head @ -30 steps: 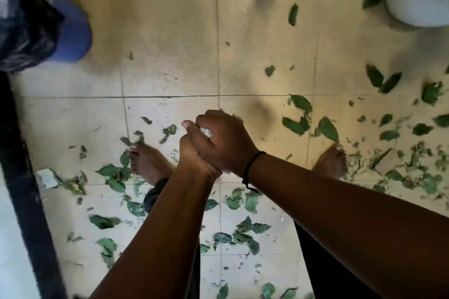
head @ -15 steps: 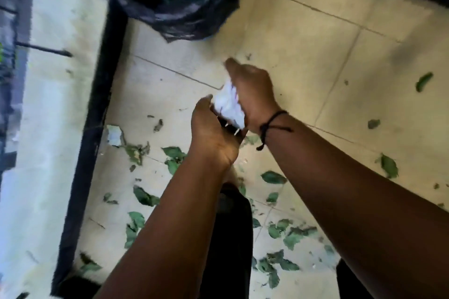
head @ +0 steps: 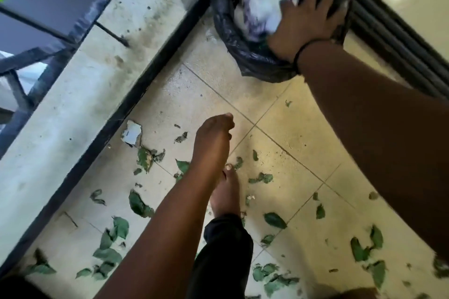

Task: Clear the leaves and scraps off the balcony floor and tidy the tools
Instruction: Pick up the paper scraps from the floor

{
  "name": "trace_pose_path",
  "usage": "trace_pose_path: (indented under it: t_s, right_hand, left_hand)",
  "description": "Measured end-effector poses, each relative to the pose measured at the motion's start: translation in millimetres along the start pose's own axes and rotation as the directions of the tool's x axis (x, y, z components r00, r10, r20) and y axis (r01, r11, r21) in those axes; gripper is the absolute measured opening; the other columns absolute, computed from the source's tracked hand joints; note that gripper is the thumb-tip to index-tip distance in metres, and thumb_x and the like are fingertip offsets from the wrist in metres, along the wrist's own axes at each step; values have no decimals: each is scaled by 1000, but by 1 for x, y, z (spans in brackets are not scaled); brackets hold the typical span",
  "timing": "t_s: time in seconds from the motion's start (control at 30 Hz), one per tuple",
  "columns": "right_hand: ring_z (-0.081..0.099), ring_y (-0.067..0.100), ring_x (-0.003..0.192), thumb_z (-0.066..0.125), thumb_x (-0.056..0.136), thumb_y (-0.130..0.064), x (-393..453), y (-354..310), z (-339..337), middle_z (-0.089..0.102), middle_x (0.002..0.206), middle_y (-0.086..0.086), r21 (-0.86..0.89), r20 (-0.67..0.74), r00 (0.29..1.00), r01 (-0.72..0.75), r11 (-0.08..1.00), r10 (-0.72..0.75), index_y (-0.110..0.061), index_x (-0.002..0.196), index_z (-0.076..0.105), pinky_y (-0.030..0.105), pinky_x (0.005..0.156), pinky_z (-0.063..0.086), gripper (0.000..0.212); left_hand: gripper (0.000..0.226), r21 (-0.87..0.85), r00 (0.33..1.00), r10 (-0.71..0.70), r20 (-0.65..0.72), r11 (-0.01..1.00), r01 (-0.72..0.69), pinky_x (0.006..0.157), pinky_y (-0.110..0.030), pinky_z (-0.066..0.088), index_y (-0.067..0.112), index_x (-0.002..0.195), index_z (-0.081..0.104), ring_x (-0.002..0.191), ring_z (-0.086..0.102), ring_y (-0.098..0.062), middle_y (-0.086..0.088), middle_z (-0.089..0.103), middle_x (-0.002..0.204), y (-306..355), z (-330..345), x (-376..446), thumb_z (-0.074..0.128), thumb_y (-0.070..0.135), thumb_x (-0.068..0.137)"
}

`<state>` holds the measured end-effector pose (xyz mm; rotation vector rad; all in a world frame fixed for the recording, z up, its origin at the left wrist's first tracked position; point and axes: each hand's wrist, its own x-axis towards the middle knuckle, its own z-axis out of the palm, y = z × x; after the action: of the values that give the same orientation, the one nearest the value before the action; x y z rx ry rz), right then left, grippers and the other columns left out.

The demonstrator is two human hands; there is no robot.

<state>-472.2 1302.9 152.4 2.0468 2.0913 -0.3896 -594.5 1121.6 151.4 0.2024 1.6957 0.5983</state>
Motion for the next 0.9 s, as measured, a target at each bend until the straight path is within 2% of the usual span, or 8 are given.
trace_pose_path:
  t_s: [0.13, 0.2, 0.27, 0.33, 0.4, 0.6, 0.77, 0.9]
  right_hand:
    - [33, 32, 137, 47, 85, -41, -49, -25, 16, 48, 141, 5, 148, -213, 977, 33, 988, 0, -29, 128, 54, 53, 111, 15, 45]
    - [51, 28, 117, 52, 81, -37, -90, -39, 32, 61, 116, 1, 289, -335, 942, 110, 951, -7, -29, 111, 63, 47, 101, 30, 33]
    - [56, 28, 107, 59, 77, -31, -130, -52, 56, 63, 106, 0, 335, -351, 933, 207, 919, -83, -27, 103, 64, 46, 91, 37, 27]
    - [55, 27, 110, 61, 77, -29, -170, -59, 89, 62, 109, -1, 346, -162, 964, 254, 903, -209, -28, 105, 63, 46, 90, 37, 28]
    - [53, 29, 114, 58, 79, -28, -205, -60, 117, 61, 113, 1, 335, 96, 930, 304, 892, -354, -27, 111, 62, 45, 92, 35, 32]
    - [31, 30, 135, 48, 91, -32, -242, -24, 122, 38, 146, 8, 54, 712, 492, 672, 739, -500, -20, 147, 28, 43, 107, 30, 60]
    - [48, 28, 119, 47, 93, -40, -221, 22, 100, 53, 126, 5, -84, 765, 500, 702, 708, -405, -21, 134, 40, 38, 96, 41, 46]
    - [47, 28, 122, 44, 96, -42, -205, 36, 96, 50, 133, 5, -241, 832, 494, 731, 638, -252, -22, 141, 33, 38, 98, 42, 51]
  left_hand:
    - [16, 212, 993, 118, -5, 971, -114, 73, -6, 39, 23, 106, 64, 86, 55, 4, 10, 63, 97, -18, -16, 3, 52, 30, 99]
    - [22, 281, 994, 113, -11, 954, -105, 53, -3, 36, 21, 113, 64, 75, 55, 5, 6, 66, 102, -28, -23, 3, 52, 32, 99]
    - [30, 395, 994, 107, -37, 915, -84, 52, -3, 35, 21, 124, 61, 65, 52, 7, 4, 63, 119, -43, -34, 5, 50, 34, 99]
    - [37, 516, 993, 108, -55, 854, -65, 71, -14, 38, 20, 133, 56, 80, 60, -1, 1, 58, 133, -63, -45, 6, 48, 34, 99]
    - [44, 606, 994, 94, -60, 794, -39, 89, -22, 39, 18, 139, 50, 118, 57, -19, -5, 52, 143, -90, -59, 2, 49, 33, 98]
    - [62, 723, 969, -143, -203, 646, 247, 113, -40, 32, 19, 149, 35, 143, 29, -28, -9, 30, 157, -181, -86, -36, 46, 44, 94]
    - [63, 575, 936, -217, -276, 744, 342, 113, -41, 32, 16, 152, 29, 143, 28, -30, -10, 27, 159, -214, -75, -78, 47, 43, 97]
    - [65, 497, 941, -166, -294, 815, 299, 119, -39, 21, 15, 156, 19, 149, 17, -26, -10, 18, 162, -219, -72, -98, 42, 40, 100]
